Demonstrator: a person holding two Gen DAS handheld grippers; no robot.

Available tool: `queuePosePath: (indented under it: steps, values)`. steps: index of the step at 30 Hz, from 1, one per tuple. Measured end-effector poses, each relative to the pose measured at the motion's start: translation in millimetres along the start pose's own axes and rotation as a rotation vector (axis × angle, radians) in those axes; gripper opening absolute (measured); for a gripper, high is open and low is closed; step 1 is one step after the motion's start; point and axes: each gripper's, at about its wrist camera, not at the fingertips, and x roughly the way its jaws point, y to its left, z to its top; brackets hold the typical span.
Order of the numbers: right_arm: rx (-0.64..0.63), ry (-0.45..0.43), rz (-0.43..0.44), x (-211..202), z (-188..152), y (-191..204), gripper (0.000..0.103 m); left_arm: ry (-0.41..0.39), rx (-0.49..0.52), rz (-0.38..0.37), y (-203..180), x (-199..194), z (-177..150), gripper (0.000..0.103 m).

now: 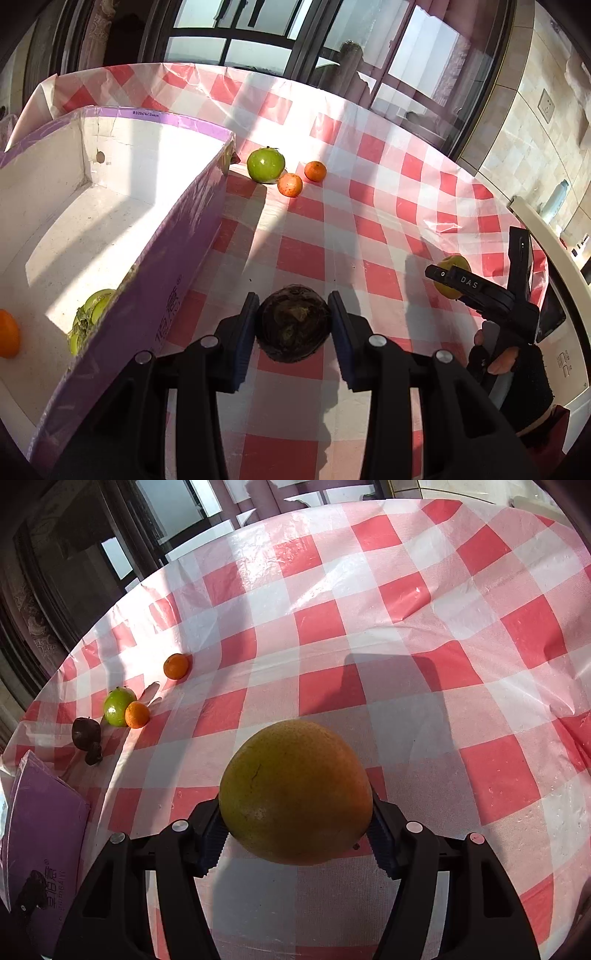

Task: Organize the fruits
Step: 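Carry the pear and persimmon into the white box and release both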

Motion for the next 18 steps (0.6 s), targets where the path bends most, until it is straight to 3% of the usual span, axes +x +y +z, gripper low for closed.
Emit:
queuePosePath:
  steps: [4, 11, 14, 18]
  values:
    - [-0.068, 0.023, 0.043, -16.1, -13.9, 27.6, 0.064, -0.004, -0.006, -0.024, 3.4, -14.6, 2.4, 0.038]
    - [-0.197, 0.0, 0.175, -53.2, -21.8, 94.3, 0.064, -0.078, -0.018, -0.053, 10.1, -55.2, 17.5, 0.038]
    - [-0.275, -0.014, 0.248, -70.8, -24.1, 134.6, 0.064, -0.115, -0.028, -0.028, 21.8, -75.3, 26.4, 0.038]
    - [-0.377, -0.011, 0.333, -84.8, -30.6, 188.6, 0.064, -0.132, -0.044, 0.065, 52.3, -92.3, 36.5, 0.038]
